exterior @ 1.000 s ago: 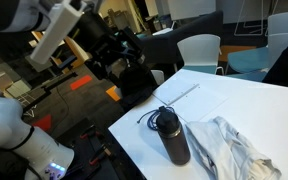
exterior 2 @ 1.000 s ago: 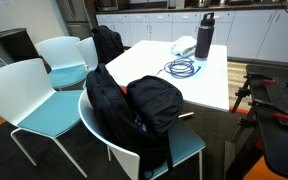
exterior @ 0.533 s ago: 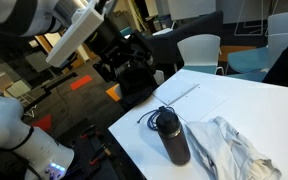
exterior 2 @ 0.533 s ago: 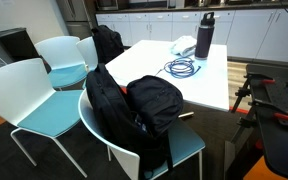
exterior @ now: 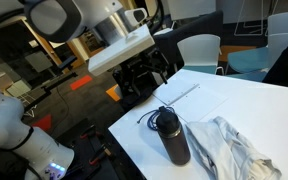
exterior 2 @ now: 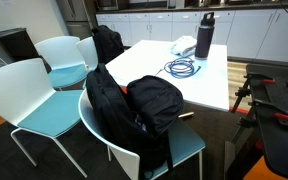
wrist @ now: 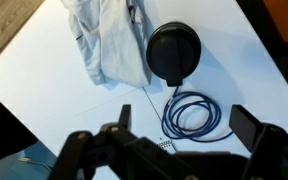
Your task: Put the bottle and cable in the bag
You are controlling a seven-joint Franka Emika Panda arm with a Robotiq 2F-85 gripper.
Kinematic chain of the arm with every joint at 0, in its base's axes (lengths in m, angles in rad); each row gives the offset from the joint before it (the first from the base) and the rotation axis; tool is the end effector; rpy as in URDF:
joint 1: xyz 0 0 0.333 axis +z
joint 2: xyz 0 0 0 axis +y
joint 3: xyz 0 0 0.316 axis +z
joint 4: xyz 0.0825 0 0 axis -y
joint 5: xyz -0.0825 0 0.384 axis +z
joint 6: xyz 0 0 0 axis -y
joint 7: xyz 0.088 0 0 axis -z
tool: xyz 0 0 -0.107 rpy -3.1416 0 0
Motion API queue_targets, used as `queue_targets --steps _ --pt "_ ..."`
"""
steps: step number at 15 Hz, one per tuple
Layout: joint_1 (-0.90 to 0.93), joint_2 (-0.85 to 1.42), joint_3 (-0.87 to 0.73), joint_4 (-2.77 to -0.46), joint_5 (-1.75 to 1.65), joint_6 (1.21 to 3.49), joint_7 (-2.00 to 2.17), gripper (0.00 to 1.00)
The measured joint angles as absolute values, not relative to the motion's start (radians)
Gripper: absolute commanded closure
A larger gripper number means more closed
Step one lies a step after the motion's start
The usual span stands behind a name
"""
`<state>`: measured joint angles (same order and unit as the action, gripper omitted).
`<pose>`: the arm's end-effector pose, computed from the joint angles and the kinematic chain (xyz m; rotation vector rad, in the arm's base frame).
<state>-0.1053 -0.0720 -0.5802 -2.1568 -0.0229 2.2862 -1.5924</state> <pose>0.4180 -0.3473 0.4434 2.6666 1.3174 0.1467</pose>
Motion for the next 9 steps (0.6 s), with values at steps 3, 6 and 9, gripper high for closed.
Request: queue_targets --steps 3,6,9 --pt "-0.171 0.028 -0.512 -2.1 -0.017 2.254 -1.64 0.0" --pt "-0.236 0.094 -0.451 -2.056 -0.049 2.228 -1.642 0.0" --pt "-0.285 0.131 -0.413 -2.037 -0.069 2.224 -1.648 0.0"
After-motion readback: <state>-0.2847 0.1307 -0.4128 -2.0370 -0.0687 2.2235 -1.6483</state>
